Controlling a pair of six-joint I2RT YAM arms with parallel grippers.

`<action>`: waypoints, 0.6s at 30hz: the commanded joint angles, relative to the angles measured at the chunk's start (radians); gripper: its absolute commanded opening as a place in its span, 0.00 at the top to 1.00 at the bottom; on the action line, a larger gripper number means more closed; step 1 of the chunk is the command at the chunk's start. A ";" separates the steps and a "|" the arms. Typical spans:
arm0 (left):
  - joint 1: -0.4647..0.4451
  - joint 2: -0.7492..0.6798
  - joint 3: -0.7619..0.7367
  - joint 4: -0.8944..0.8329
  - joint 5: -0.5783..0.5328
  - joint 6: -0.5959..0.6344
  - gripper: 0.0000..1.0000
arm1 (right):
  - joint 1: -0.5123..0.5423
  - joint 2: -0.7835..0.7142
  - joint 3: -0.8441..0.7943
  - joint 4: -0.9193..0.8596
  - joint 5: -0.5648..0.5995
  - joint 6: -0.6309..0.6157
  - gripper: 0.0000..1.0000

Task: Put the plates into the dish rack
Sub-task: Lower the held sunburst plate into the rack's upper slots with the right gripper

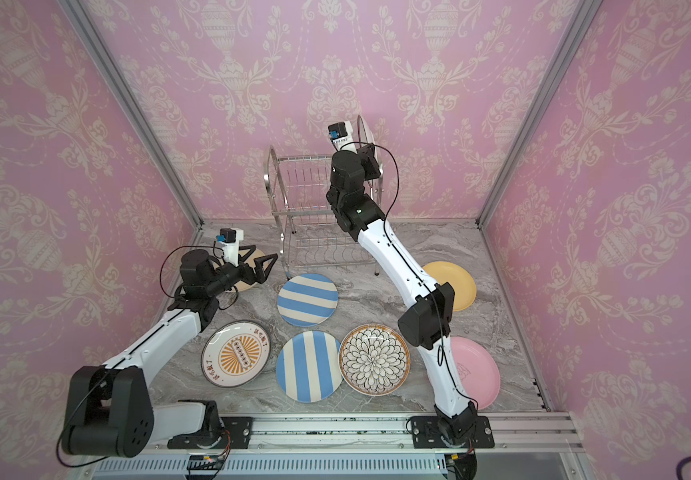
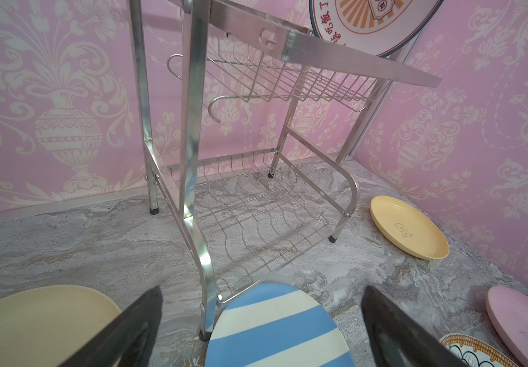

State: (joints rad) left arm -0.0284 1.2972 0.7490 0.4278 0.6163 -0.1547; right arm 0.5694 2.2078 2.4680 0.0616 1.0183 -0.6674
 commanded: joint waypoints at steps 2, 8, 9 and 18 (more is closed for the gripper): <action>0.010 -0.005 0.023 0.001 0.007 0.001 0.01 | -0.006 -0.012 0.039 0.026 -0.017 0.062 1.00; 0.010 -0.001 0.022 0.004 0.007 0.002 0.01 | 0.002 -0.014 0.040 0.029 -0.029 0.068 1.00; 0.010 -0.001 0.023 0.002 0.005 0.003 0.01 | 0.003 -0.015 0.040 0.030 -0.027 0.066 1.00; 0.010 -0.001 0.019 0.003 0.005 0.005 0.01 | 0.001 0.001 0.034 0.018 -0.023 0.078 1.00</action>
State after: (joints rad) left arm -0.0284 1.2972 0.7490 0.4282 0.6163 -0.1547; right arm 0.5697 2.2078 2.4683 0.0383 0.9993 -0.6258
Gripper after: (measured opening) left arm 0.994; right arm 0.081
